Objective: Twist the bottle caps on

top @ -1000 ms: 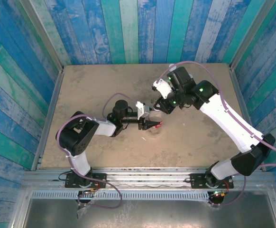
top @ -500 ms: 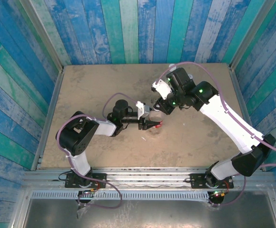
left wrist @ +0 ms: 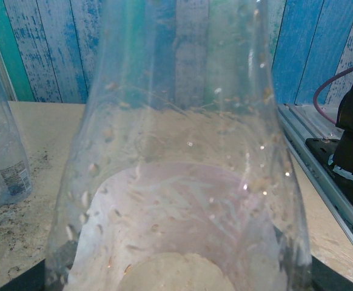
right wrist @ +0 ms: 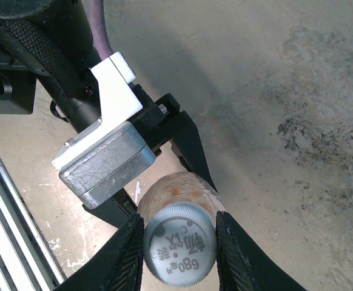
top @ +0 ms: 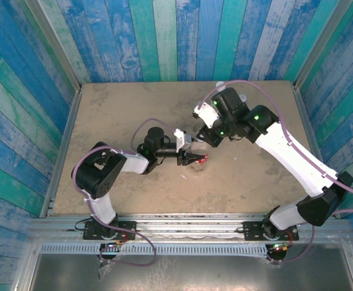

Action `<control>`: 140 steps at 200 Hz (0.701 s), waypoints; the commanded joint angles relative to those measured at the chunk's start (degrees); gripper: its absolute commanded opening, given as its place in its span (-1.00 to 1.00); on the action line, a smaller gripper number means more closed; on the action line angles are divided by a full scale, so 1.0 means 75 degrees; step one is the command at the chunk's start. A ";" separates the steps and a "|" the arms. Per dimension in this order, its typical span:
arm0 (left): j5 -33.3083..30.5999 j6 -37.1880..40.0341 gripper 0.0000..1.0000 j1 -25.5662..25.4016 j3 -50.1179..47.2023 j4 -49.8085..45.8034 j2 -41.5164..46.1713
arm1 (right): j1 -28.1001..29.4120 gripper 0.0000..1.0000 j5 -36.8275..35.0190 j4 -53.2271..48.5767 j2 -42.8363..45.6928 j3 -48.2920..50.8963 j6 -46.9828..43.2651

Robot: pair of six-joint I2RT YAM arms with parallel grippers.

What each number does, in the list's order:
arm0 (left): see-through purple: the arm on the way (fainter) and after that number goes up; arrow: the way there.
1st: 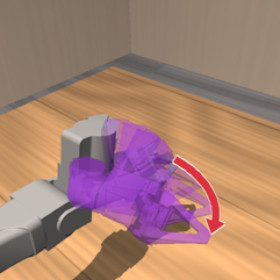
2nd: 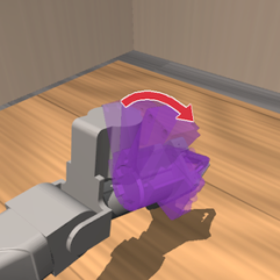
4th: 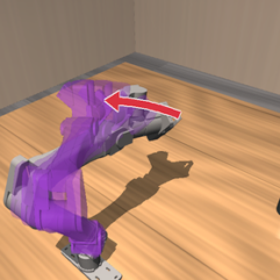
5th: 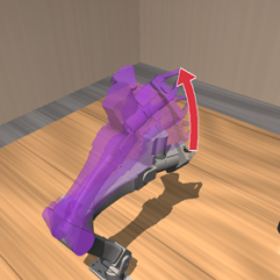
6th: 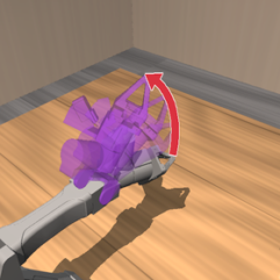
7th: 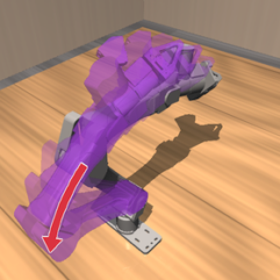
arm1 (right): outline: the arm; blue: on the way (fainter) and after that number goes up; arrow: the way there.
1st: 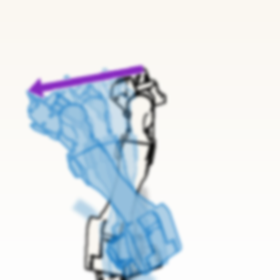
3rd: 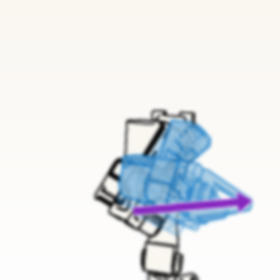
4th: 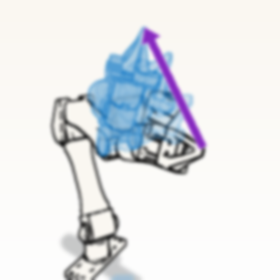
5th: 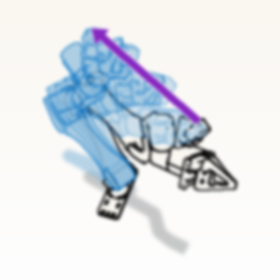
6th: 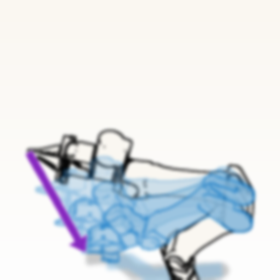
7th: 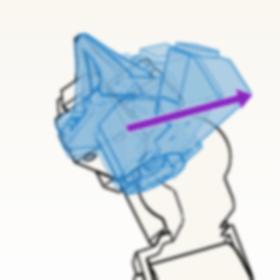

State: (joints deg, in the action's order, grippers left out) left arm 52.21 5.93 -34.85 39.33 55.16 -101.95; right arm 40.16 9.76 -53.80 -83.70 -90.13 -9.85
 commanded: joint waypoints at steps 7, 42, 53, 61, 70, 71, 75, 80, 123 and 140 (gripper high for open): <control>-0.0140 -0.0300 0.15 -0.0064 -0.0183 -0.1331 -0.0364 | 0.0110 -0.30 0.0082 -0.0409 0.0050 0.0193 0.0060; -0.0128 -0.0317 0.15 -0.0058 -0.0161 -0.1331 -0.0395 | 0.0111 -0.20 0.0035 -0.0409 0.0039 0.0181 0.0091; -0.0120 -0.0315 0.14 -0.0064 -0.0168 -0.1335 -0.0403 | 0.0108 -0.19 0.0035 -0.0400 0.0038 0.0169 0.0116; -0.0117 -0.0315 0.14 -0.0064 -0.0165 -0.1331 -0.0409 | 0.0108 -0.19 0.0005 -0.0401 0.0039 0.0152 0.0138; -0.0104 -0.0311 0.15 -0.0064 -0.0149 -0.1337 -0.0422 | 0.0117 -0.19 0.0000 -0.0397 0.0034 0.0128 0.0152; -0.0105 -0.0311 0.14 -0.0064 -0.0148 -0.1340 -0.0416 | 0.0111 -0.19 0.0000 -0.0397 0.0031 0.0125 0.0152; -0.0105 -0.0314 0.15 -0.0063 -0.0147 -0.1331 -0.0411 | 0.0116 -0.19 0.0000 -0.0397 0.0026 0.0114 0.0153; -0.0105 -0.0321 0.14 -0.0064 -0.0147 -0.1331 -0.0411 | 0.0118 -0.20 -0.0012 -0.0397 0.0027 0.0100 0.0164; -0.0102 -0.0300 0.15 -0.0064 -0.0153 -0.1360 -0.0411 | 0.0112 0.08 -0.0106 -0.0387 0.0039 -0.0036 0.0235; -0.0105 -0.0289 0.15 -0.0064 -0.0147 -0.1366 -0.0409 | 0.0111 0.24 -0.0117 -0.0382 0.0062 -0.0066 0.0293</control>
State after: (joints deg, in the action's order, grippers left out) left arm 52.01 5.28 -34.89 39.62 54.74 -101.97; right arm 40.71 9.17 -55.29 -83.66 -89.47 -8.43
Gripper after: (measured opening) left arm 0.581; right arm 0.578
